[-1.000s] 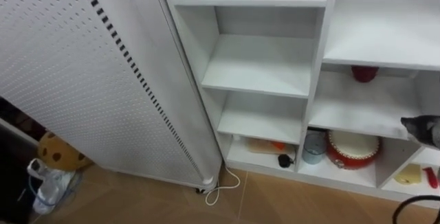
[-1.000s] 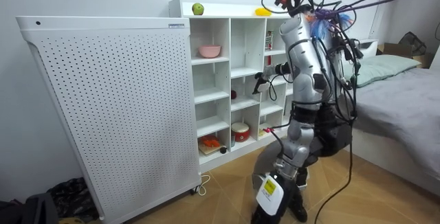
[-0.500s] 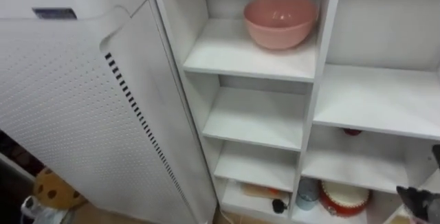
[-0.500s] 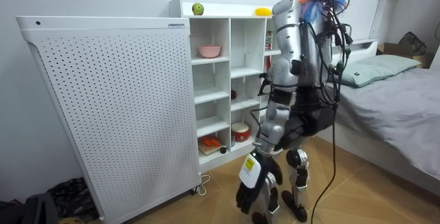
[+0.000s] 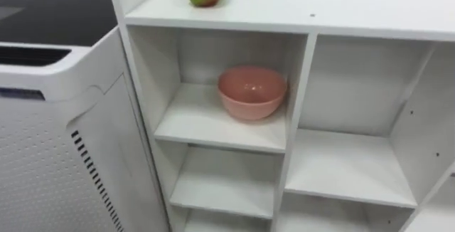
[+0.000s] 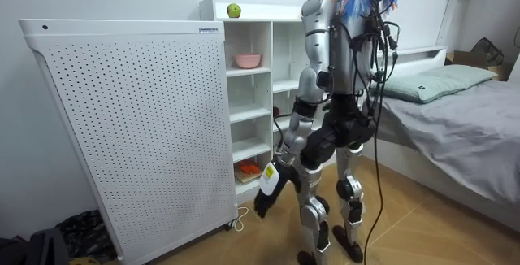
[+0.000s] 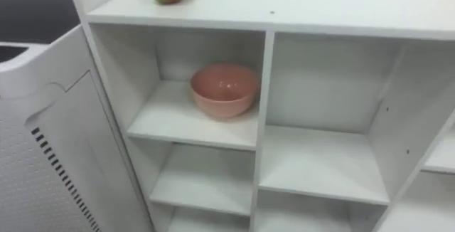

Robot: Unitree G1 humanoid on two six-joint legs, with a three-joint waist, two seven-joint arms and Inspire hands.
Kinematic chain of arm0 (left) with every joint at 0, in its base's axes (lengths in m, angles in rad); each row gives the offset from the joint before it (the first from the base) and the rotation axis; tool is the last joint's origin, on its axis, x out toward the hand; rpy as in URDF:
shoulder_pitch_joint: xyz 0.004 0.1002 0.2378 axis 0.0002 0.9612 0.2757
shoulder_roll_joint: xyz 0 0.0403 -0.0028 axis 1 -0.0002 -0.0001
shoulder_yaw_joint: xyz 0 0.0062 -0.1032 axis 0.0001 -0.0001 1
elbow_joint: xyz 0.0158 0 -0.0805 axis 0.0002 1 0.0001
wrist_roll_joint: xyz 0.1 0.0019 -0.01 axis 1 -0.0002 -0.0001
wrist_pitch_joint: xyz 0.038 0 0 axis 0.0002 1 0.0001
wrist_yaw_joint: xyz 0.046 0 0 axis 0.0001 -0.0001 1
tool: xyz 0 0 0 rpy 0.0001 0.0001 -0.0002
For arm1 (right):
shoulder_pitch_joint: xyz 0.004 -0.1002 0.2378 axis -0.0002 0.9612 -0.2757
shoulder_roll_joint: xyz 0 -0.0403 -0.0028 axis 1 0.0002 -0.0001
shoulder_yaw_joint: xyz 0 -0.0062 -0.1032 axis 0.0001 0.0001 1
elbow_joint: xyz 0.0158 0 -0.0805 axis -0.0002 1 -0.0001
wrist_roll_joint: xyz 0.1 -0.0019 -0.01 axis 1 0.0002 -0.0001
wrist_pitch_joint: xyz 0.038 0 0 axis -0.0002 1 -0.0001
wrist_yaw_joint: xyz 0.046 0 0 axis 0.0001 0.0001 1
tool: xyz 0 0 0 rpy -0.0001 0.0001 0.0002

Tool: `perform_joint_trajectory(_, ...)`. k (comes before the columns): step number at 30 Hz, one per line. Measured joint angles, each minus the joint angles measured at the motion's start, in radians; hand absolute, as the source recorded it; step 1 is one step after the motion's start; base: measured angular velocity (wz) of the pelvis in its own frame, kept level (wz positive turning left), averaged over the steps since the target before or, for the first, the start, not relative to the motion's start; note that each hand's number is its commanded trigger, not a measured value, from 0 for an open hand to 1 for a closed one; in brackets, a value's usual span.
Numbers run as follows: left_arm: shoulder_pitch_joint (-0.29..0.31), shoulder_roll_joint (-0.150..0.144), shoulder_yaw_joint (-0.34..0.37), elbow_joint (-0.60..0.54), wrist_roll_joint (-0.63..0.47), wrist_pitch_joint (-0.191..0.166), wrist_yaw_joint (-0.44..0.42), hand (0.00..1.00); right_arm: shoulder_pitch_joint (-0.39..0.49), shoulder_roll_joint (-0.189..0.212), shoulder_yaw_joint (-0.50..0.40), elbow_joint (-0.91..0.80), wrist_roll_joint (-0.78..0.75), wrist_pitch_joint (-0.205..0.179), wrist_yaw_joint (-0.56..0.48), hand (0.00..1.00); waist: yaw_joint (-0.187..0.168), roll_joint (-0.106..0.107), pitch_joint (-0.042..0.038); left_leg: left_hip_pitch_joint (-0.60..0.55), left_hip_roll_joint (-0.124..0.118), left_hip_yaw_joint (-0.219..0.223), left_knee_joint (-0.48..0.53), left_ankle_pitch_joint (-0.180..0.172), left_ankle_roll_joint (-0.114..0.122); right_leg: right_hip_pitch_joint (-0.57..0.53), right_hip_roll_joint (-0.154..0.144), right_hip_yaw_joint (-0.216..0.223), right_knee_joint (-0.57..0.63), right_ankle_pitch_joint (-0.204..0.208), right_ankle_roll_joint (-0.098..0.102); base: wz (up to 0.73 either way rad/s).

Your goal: Arrange fruit in the closet

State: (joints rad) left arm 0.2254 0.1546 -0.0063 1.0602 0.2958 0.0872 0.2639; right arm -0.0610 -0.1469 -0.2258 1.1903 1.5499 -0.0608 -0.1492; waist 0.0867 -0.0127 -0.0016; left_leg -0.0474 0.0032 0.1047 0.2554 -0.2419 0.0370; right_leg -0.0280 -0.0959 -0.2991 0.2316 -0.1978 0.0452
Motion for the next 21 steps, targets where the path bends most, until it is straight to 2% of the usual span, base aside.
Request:
perform_joint_trajectory(3, -0.002, -0.004, 0.007, -0.008, 0.000, -0.002, 0.006, 0.00, 0.068, -0.001, 0.073, 0.044, -0.144, 0.012, 0.023, 0.00, -0.016, -0.001, 0.0013, 0.050, 0.002, 0.002, -0.024, 0.000, 0.000, 0.035, 0.010, 0.024, -0.013, 0.004, 0.000, -0.15)
perform_joint_trajectory(5, -0.011, -0.004, 0.011, -0.001, 0.000, -0.004, 0.006, 0.00, 0.070, -0.001, 0.075, 0.092, -0.207, 0.031, 0.031, 0.00, -0.038, 0.006, 0.0037, 0.064, 0.004, 0.002, -0.027, -0.001, -0.001, 0.053, 0.011, 0.022, -0.012, 0.005, -0.002, -0.04)
perform_joint_trajectory(7, -0.027, -0.013, 0.050, 0.014, 0.003, -0.006, 0.007, 0.00, 0.074, 0.002, 0.074, 0.117, -0.291, 0.044, 0.032, 0.00, -0.056, 0.008, 0.0044, 0.083, 0.005, 0.001, -0.039, -0.002, -0.002, 0.070, 0.014, 0.026, -0.013, 0.008, -0.004, -0.02)
perform_joint_trajectory(8, -0.029, -0.021, 0.082, 0.022, 0.003, -0.006, 0.008, 0.00, 0.085, 0.002, 0.074, 0.130, -0.338, 0.054, 0.036, 0.00, -0.063, 0.000, 0.0073, 0.102, 0.004, 0.001, -0.051, -0.001, -0.003, 0.084, 0.016, 0.029, -0.019, 0.010, -0.005, -0.03)
perform_joint_trajectory(9, -0.022, -0.024, 0.097, 0.023, 0.005, -0.005, 0.008, 0.00, 0.104, 0.002, 0.074, 0.136, -0.387, 0.065, 0.040, 0.00, -0.068, 0.002, 0.0043, 0.115, 0.003, 0.000, -0.052, -0.001, -0.004, 0.102, 0.021, 0.030, -0.029, 0.014, -0.005, -0.03)
perform_joint_trajectory(12, 0.008, -0.029, 0.150, 0.022, 0.051, 0.002, 0.004, 0.00, 0.134, 0.001, 0.075, 0.170, -0.511, 0.089, 0.055, 0.00, -0.085, 0.000, 0.0021, 0.134, 0.003, -0.001, -0.052, -0.001, -0.006, 0.119, 0.026, 0.041, -0.033, 0.015, -0.006, -0.01)
perform_joint_trajectory(18, 0.022, -0.032, 0.192, 0.018, 0.053, 0.061, -0.039, 0.00, 0.160, -0.003, 0.141, 0.207, -0.802, 0.158, 0.110, 0.00, -0.083, -0.013, 0.0012, 0.142, 0.003, 0.001, -0.055, 0.001, -0.008, 0.118, 0.030, 0.055, -0.048, 0.017, -0.010, -0.03)
perform_joint_trajectory(21, 0.009, -0.032, 0.200, 0.018, 0.050, 0.066, -0.059, 0.00, 0.158, -0.003, 0.158, 0.209, -0.903, 0.166, 0.157, 0.00, -0.082, -0.021, 0.0016, 0.147, 0.005, 0.002, -0.057, 0.001, -0.008, 0.118, 0.032, 0.071, -0.047, 0.017, -0.010, -0.07)
